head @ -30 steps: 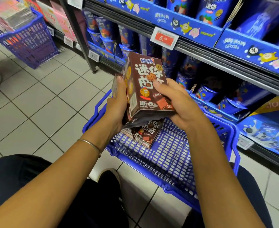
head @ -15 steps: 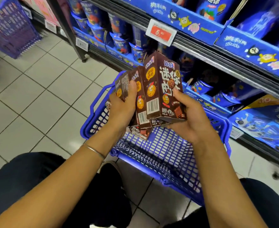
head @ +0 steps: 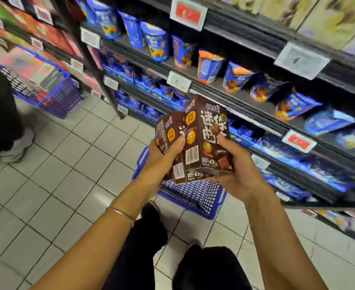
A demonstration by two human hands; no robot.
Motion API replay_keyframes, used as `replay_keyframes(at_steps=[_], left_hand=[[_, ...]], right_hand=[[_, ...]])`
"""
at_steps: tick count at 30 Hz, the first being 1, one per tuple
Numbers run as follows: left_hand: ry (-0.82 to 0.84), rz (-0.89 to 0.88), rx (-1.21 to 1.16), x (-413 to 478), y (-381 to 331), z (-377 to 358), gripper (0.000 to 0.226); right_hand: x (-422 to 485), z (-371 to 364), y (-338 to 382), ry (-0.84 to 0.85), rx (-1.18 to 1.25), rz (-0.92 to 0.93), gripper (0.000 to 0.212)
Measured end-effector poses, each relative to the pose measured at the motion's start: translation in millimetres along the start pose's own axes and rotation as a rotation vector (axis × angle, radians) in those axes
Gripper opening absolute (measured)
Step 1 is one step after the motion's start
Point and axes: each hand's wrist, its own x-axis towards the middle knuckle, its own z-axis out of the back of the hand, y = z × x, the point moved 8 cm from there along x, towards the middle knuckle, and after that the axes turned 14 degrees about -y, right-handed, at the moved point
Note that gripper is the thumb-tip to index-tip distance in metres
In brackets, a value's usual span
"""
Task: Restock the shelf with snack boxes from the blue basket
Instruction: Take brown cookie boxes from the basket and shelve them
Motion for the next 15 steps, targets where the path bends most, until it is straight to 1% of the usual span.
replay_keyframes(at_steps=[3, 5, 7, 12, 15], left_hand=[[0.119, 0.021, -0.157, -65, -52, -12, 0.094], [0.193, -0.016, -0.203, -100, -86, -23, 0.084], [0.236, -0.092, -0.216, -131, -117, -37, 0.08], [0.279, -0.308, -0.222, -190, -186, -70, 0.074], [0.31, -0.466, -0.244, -225, -232, -90, 0.077]], right_hand=[[-74, -12, 57, -0.016, 0.028, 0.055, 0.049], [-115, -17, 87, -0.016, 0.038, 0.091, 0.051], [-150, -20, 116, -0.025, 0.039, 0.159, 0.053], [-227, -17, 191, -0.083, 0.01, 0.378, 0.059], [-273, -16, 234, -0.086, 0.036, 0.499, 0.06]])
